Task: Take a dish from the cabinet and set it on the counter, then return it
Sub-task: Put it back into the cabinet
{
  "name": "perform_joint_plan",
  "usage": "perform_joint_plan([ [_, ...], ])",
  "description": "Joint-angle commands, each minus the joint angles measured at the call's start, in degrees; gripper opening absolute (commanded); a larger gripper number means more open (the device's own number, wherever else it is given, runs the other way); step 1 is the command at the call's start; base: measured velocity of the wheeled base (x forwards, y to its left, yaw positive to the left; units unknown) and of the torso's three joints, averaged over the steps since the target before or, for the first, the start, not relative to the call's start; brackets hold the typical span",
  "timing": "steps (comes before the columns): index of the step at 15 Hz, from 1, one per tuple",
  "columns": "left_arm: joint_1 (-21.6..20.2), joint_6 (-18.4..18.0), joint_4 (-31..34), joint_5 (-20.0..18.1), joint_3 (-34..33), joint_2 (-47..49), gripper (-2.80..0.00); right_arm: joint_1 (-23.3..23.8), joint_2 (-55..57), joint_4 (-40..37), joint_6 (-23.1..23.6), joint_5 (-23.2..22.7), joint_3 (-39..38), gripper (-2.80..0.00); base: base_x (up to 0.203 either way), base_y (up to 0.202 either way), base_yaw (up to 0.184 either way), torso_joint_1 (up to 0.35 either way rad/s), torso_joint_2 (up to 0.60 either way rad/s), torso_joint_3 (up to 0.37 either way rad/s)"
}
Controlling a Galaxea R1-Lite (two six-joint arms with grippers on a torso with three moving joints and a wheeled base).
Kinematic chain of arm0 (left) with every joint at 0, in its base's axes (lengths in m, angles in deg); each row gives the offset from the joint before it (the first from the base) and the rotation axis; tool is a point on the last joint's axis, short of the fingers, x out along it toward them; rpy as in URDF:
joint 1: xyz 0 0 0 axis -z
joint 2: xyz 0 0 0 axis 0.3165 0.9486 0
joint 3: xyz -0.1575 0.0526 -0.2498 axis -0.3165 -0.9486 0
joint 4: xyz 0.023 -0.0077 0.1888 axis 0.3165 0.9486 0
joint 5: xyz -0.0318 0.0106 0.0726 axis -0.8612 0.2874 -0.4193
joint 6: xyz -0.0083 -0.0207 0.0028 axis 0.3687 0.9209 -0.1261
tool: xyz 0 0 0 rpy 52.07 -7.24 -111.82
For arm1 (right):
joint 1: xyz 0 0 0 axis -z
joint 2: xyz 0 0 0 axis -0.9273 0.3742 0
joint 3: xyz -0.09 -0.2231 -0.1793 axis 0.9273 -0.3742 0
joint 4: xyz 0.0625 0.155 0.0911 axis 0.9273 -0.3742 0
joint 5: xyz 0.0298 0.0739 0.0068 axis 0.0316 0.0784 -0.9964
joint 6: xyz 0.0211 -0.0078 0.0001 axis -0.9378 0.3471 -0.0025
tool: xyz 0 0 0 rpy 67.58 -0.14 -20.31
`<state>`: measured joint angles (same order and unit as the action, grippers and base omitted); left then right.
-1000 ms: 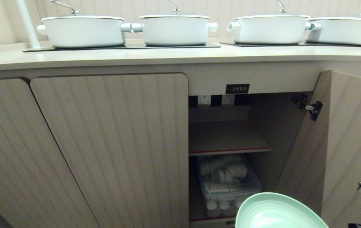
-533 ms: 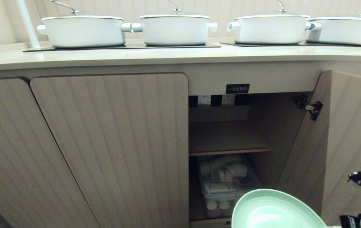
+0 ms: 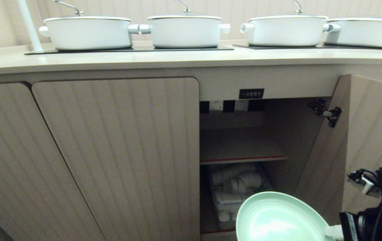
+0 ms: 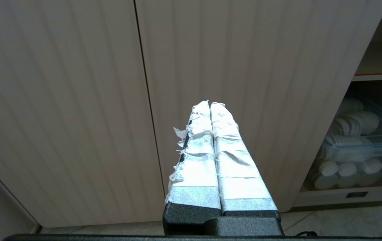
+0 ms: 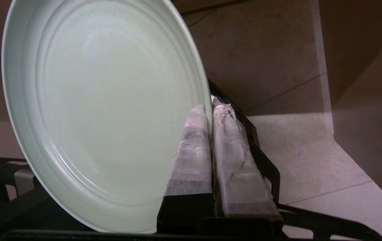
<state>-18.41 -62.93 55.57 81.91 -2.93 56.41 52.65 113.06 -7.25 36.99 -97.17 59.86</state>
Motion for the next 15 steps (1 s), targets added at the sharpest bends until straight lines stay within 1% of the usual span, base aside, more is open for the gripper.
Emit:
perform_joint_plan([
  [1, 0.0, 0.0, 0.0, 0.0, 0.0, 0.0, -2.80, 0.0, 3.8, 1.1, -0.2, -0.1, 0.2, -2.80, 0.000, 0.000, 0.000, 0.000, 0.00, 0.000],
  [4, 0.0, 0.0, 0.0, 0.0, 0.0, 0.0, -2.80, -0.2, 8.5, 3.2, -3.8, -0.1, 2.5, -2.80, 0.000, 0.000, 0.000, 0.000, 0.00, 0.000],
  [7, 0.0, 0.0, 0.0, 0.0, 0.0, 0.0, -2.80, -0.3, 12.7, 3.6, -5.1, -0.1, 4.9, -2.80, 0.000, 0.000, 0.000, 0.000, 0.00, 0.000],
  [9, 0.0, 0.0, 0.0, 0.0, 0.0, 0.0, -2.80, -0.3, 15.5, 5.3, -7.0, -0.1, 6.5, -2.80, 0.000, 0.000, 0.000, 0.000, 0.00, 0.000],
  [15, 0.0, 0.0, 0.0, 0.0, 0.0, 0.0, -2.80, -0.1, 21.7, 9.5, -8.4, 0.2, 9.5, -2.80, 0.000, 0.000, 0.000, 0.000, 0.00, 0.000],
])
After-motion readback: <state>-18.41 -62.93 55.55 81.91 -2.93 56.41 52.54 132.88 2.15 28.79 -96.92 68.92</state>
